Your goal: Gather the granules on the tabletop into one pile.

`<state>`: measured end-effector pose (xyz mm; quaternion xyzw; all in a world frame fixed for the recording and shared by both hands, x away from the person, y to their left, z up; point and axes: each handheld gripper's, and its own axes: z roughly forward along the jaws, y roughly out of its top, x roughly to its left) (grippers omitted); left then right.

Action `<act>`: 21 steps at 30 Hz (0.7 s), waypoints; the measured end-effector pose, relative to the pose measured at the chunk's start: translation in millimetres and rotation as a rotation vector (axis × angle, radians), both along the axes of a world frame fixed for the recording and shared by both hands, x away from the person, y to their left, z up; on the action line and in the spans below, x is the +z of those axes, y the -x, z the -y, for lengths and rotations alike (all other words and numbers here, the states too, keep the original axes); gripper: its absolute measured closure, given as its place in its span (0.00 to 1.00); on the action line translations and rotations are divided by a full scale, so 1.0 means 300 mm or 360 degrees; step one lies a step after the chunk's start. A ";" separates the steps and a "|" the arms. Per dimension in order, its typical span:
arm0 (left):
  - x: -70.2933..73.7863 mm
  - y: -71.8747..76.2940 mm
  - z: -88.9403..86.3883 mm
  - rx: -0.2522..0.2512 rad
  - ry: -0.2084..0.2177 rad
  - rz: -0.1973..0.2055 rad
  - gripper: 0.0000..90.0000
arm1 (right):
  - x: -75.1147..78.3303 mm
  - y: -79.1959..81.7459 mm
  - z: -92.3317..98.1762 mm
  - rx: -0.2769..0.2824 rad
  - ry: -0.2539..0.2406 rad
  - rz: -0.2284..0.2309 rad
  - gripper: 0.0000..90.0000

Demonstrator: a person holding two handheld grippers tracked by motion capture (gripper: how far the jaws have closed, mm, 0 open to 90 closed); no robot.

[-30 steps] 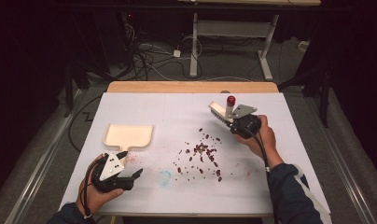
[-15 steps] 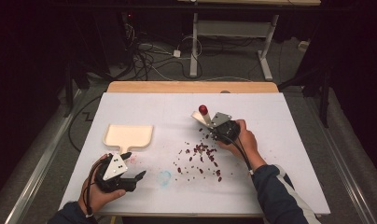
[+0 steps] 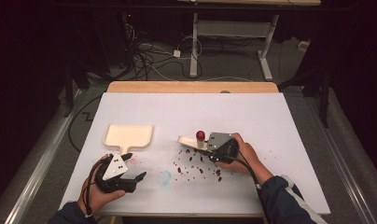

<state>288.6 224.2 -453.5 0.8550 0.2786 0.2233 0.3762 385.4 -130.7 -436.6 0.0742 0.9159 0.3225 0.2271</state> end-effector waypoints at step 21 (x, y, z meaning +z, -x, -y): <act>0.020 0.011 -0.026 0.0057 0.0029 0.0047 0.23 | 0.171 0.173 0.036 0.0024 -0.0407 -0.0259 0.75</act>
